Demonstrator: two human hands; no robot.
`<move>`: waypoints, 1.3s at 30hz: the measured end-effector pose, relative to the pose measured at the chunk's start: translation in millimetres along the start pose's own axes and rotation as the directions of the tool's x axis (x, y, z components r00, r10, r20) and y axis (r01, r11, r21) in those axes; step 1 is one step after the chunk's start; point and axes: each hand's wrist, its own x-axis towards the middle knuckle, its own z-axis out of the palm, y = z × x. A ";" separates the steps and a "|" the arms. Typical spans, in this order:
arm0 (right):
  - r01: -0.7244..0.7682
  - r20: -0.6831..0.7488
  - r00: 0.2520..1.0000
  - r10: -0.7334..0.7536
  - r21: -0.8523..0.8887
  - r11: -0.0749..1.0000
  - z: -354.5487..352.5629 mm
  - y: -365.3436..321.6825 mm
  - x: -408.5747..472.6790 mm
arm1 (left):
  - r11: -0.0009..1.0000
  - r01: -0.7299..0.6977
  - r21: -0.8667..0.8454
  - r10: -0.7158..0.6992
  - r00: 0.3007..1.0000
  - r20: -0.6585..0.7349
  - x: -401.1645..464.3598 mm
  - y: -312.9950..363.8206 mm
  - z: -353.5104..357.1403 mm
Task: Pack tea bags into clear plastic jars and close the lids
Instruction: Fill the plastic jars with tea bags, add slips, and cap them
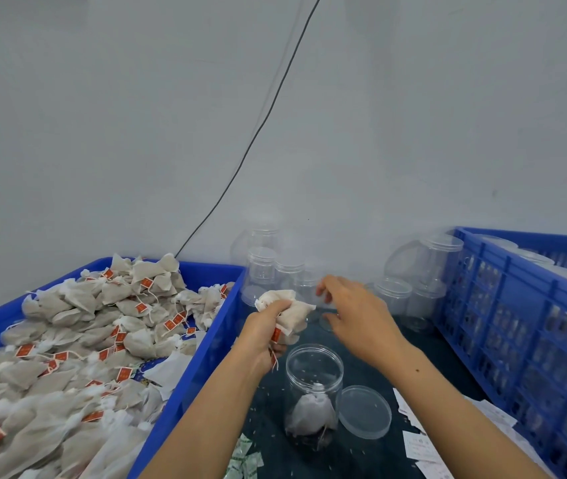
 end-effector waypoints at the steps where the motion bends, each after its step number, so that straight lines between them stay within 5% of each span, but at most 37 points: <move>1: 0.067 0.037 0.997 -0.072 0.105 0.992 -2.3 -0.4 -1.3 | 1.000 0.009 -0.009 -0.009 1.000 0.014 -1.4 0.6 2.5; 3: 0.130 0.081 0.984 -0.160 0.294 0.947 -3.7 -5.6 -5.4 | 0.998 0.027 -0.054 -0.023 0.998 0.060 -6.3 1.8 7.9; 7: 0.211 0.003 0.976 -0.217 0.216 0.953 7.7 -2.3 -10.9 | 0.995 0.029 -0.098 -0.013 0.987 0.163 -10.6 -0.6 16.2; 9: 0.118 -0.009 0.992 -0.125 0.397 0.910 11.9 -1.1 -13.2 | 0.998 0.005 -0.055 0.006 0.982 0.188 -10.0 -2.1 17.4; 12: -0.122 -0.010 0.980 0.196 0.754 0.645 12.8 1.6 -10.6 | 0.997 -0.063 0.044 0.054 0.980 0.192 -10.9 -3.7 17.8; 15: -0.258 0.143 0.956 0.256 0.825 0.502 10.7 5.2 -5.3 | 0.961 -0.196 0.193 0.152 0.964 0.220 -10.8 -6.7 18.0; 19: -0.177 0.158 0.984 0.082 0.795 0.580 7.9 9.1 -1.1 | 0.884 -0.321 0.339 0.232 0.932 0.278 -13.7 -10.9 21.6; 25: -0.266 0.225 0.964 0.141 0.822 0.504 8.6 14.8 1.6 | 0.870 -0.376 0.318 0.279 0.909 0.311 -11.8 -14.1 19.9; 34: 0.130 -0.006 0.989 -0.144 0.479 0.868 4.9 13.7 1.9 | 0.817 -0.386 0.430 0.248 0.906 0.342 -7.8 -15.3 15.3; 39: 0.091 -0.078 0.995 -0.064 0.410 0.908 5.9 14.6 8.7 | 0.821 -0.389 0.419 0.251 0.904 0.347 -7.9 -18.5 14.5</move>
